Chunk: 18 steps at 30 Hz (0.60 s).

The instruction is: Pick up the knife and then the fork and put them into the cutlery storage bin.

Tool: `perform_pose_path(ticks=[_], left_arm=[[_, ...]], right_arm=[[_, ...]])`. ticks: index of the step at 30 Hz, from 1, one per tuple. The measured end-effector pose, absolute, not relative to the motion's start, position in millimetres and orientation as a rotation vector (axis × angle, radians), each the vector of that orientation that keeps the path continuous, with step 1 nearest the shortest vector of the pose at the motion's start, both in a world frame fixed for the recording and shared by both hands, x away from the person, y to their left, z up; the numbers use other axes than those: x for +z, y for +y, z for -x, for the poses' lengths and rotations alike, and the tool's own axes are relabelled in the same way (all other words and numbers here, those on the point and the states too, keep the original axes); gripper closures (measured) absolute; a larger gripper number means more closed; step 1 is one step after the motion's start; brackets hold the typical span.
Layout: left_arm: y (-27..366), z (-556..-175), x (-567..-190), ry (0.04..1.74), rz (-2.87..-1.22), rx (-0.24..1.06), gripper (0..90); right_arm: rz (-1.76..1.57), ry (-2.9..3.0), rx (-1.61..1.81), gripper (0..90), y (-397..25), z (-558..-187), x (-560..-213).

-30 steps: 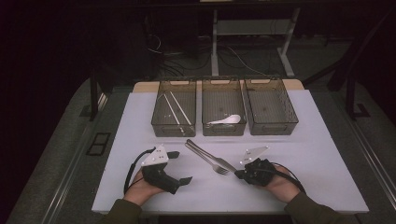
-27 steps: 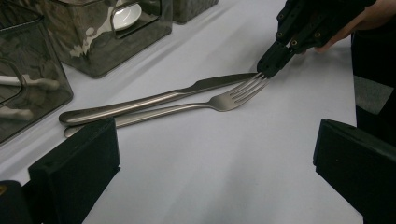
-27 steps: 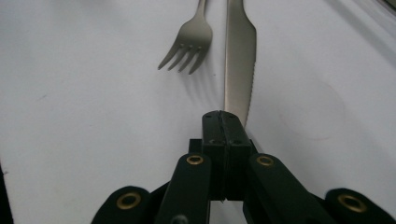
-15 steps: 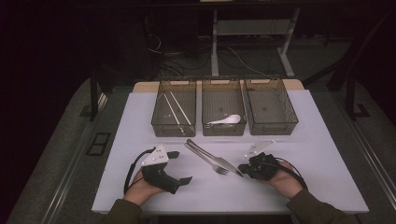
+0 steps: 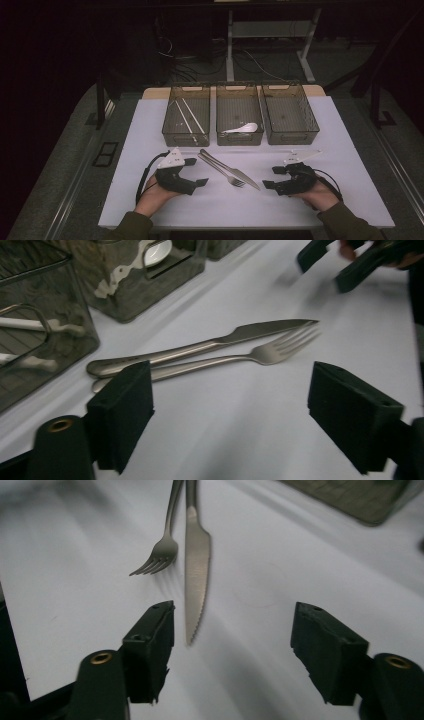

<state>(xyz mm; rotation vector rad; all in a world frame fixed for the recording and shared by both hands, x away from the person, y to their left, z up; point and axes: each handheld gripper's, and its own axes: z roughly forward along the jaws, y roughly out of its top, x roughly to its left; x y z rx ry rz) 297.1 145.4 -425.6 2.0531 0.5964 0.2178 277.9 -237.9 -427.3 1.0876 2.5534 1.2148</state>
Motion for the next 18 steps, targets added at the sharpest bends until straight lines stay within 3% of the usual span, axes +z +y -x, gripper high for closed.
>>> perform_pose_path(ticks=[13,18], left_arm=[[119.0,-337.5,-436.7,0.567,-2.148,0.216,75.1],[102.4,-346.3,-442.8,0.503,-2.189,0.195,87.0]], right_arm=[[-1.130,2.444,1.285,28.6,-274.8,-262.1,-430.7],[-1.132,2.437,1.281,28.6,-275.0,-262.0,-431.2]])
